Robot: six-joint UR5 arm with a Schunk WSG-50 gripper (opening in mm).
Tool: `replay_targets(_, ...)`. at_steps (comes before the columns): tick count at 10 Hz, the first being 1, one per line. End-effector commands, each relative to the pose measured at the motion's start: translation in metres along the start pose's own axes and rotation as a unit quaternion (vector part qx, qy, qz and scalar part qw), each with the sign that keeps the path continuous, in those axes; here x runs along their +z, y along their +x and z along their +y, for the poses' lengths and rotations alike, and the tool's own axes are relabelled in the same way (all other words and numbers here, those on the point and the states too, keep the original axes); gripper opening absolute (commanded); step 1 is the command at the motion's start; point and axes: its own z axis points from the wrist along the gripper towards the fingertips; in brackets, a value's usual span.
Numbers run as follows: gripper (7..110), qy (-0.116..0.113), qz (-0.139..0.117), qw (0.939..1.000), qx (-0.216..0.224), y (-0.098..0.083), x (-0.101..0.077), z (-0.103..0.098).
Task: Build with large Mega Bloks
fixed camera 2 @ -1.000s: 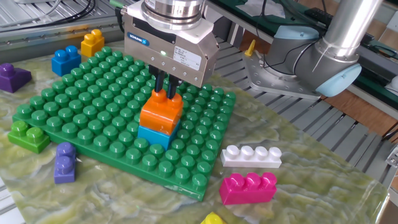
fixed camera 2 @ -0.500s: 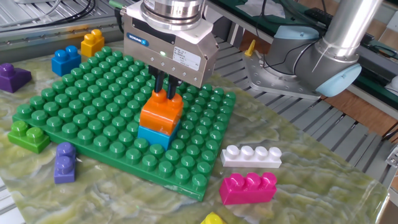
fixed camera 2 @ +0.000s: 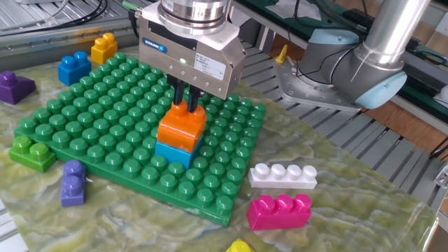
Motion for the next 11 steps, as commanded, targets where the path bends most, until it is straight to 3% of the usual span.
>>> replay_targets(1,22,-0.007,-0.003,1.0000,0.002,-0.0021,0.0001,0.0011)
replay_targets(11,22,-0.012,-0.005,0.9999,0.001,-0.0084,0.0028,0.0037)
